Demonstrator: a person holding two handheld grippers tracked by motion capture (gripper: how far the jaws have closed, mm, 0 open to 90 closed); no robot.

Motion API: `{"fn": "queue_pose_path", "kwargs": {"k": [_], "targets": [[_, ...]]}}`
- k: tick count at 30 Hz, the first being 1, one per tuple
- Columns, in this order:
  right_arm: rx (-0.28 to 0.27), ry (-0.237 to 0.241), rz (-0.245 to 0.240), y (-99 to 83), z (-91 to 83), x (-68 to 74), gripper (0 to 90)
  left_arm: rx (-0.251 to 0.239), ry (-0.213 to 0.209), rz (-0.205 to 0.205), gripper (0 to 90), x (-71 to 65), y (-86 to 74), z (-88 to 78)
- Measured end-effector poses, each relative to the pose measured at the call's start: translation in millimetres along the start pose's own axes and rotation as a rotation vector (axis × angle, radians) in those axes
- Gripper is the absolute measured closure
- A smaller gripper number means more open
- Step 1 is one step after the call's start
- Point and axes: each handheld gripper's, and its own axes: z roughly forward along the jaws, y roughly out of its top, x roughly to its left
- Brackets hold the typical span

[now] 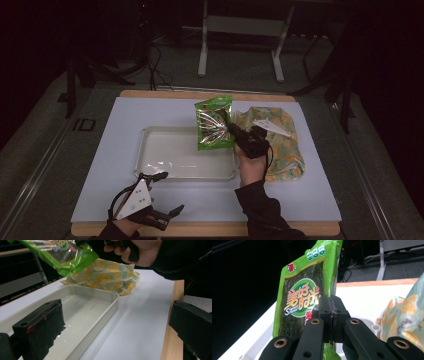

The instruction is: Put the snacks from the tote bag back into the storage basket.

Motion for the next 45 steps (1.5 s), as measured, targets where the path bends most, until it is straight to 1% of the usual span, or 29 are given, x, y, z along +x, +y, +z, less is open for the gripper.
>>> {"fn": "queue_pose_path", "kwargs": {"k": [5,9,10,11,13,14,15,16,17,19,21,22,24,25,26,29,31,33,36,39,42,45], "targets": [[0.009,-0.015,0.012,-14.2,4.9,-2.2,89.1,0.002,-0.003,0.004,0.4,-0.4,-0.1,0.5],[0.014,-0.023,0.045,-27.6,8.8,-3.7,89.1,-0.001,-0.002,0.004,0.4,-0.4,-0.1,0.3],[0.014,-0.025,0.049,-31.4,9.5,-3.7,89.1,-0.001,-0.003,0.004,0.4,-0.5,-0.1,0.4],[0.014,-0.025,0.049,-31.4,9.5,-3.7,89.1,-0.001,-0.003,0.004,0.4,-0.5,-0.1,0.4],[0.028,-0.036,0.064,-42.5,12.5,-5.1,89.1,0.000,-0.004,0.006,0.4,-0.6,-0.1,0.4],[0.028,-0.036,0.064,-42.5,12.5,-5.1,89.1,0.000,-0.004,0.006,0.4,-0.8,-0.1,0.4],[0.036,-0.032,0.078,-45.8,13.7,-6.3,89.1,0.001,-0.004,0.005,0.4,-0.9,-0.1,0.4],[0.036,-0.032,0.078,-45.8,13.7,-6.3,89.1,0.001,-0.004,0.005,0.4,-0.9,-0.1,0.4],[0.059,-0.039,0.098,-54.8,16.6,-9.0,89.0,0.000,-0.005,0.004,0.4,-0.8,-0.2,0.5],[0.069,-0.049,0.108,-60.7,17.4,-10.5,89.0,-0.001,-0.006,0.003,0.4,-0.8,-0.2,0.5],[0.079,-0.043,0.140,-66.8,17.1,-13.1,89.0,0.001,-0.005,0.004,0.4,-0.8,-0.2,0.6],[0.085,-0.042,0.145,-69.8,17.0,-13.6,89.0,0.001,-0.005,0.004,0.4,-0.8,-0.2,0.6],[0.097,-0.048,0.139,-75.7,16.5,-13.2,89.0,0.002,-0.006,0.003,0.4,-1.0,-0.1,0.8],[0.097,-0.048,0.139,-75.7,16.5,-13.2,89.0,0.002,-0.006,0.003,0.4,-1.0,-0.1,0.8],[0.109,-0.058,0.130,-80.9,17.5,-14.8,89.0,0.001,-0.005,0.004,0.4,-1.3,-0.1,0.8],[0.121,-0.071,0.139,-86.1,17.6,-19.0,89.0,0.001,-0.004,0.005,0.4,-1.3,-0.1,0.6],[0.127,-0.085,0.125,-89.4,16.4,-19.1,88.9,0.000,-0.002,0.004,0.4,-1.0,-0.1,0.7],[0.134,-0.085,0.122,-91.0,16.5,-19.5,89.0,0.001,-0.002,0.005,0.4,-0.8,-0.1,0.7],[0.143,-0.089,0.141,-95.5,15.5,-21.6,89.0,-0.001,-0.003,0.006,0.4,-1.3,-0.1,0.5],[0.153,-0.095,0.140,-96.7,15.1,-21.2,88.9,-0.003,-0.001,0.006,0.4,-1.0,0.0,0.1],[0.170,-0.099,0.126,-99.8,15.5,-20.6,88.9,-0.002,-0.001,0.007,0.4,-1.0,0.0,0.3],[0.177,-0.094,0.142,-103.3,15.8,-22.7,88.9,-0.002,-0.001,0.007,0.4,-1.3,0.0,0.4]]}}
